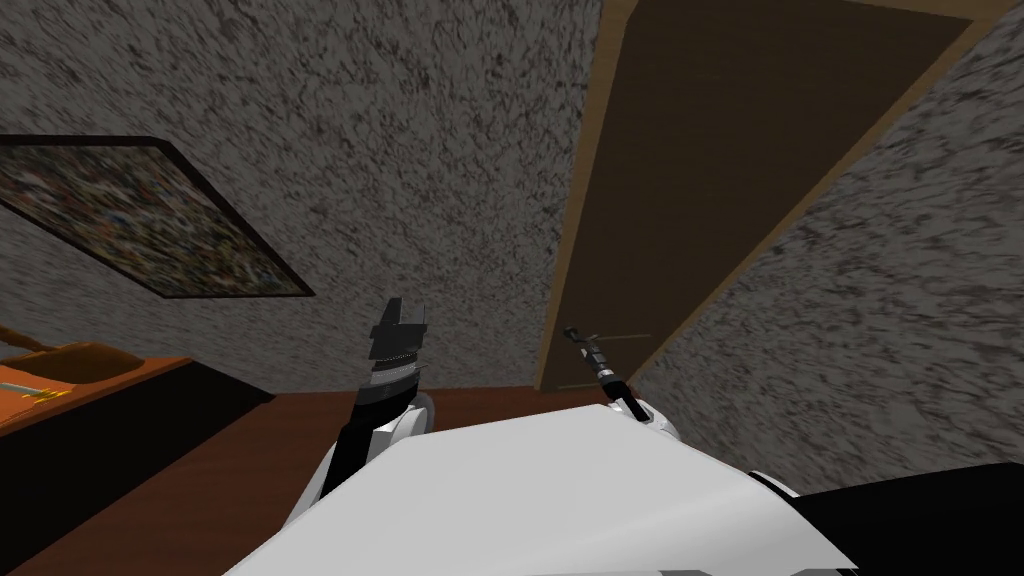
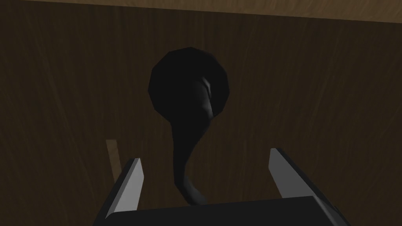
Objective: Pull the door open
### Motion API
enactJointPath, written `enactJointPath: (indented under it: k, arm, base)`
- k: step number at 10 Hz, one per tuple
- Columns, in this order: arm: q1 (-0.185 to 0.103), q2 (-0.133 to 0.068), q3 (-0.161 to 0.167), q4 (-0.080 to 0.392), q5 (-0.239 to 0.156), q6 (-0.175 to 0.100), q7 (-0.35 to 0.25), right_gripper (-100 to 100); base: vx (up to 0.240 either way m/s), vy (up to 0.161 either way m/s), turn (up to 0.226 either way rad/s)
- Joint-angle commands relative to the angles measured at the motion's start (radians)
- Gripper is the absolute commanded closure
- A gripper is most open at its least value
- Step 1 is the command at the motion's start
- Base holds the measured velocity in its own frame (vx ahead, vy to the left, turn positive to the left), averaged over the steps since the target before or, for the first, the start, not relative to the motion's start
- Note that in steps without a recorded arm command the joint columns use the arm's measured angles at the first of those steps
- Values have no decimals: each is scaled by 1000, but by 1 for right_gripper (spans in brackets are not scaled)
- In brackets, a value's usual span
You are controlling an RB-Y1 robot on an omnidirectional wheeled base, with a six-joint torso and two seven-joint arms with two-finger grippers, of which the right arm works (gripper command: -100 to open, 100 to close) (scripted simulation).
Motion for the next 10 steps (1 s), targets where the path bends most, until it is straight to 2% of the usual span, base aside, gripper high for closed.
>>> enactJointPath:
  k: [1,2,3,4,9,10]
  arm:
    - [-10,7,-6,6,1,9,6,-100]
    - [-16,11,-10,11,2,13,8,-100]
    - [-10,8,-8,5,1,10,6,-100]
    - [-10,8,-8,5,1,10,6,100]
    - [-10,8,-8,5,1,10,6,100]
    - [7,-6,6,6,1,-8,-6,100]
  base:
    - [203,-87,47]
    - [204,-86,44]
    - [96,-38,17]
    - [-11,3,-8]
    - [-18,4,-3]
    - [-99,-67,148]
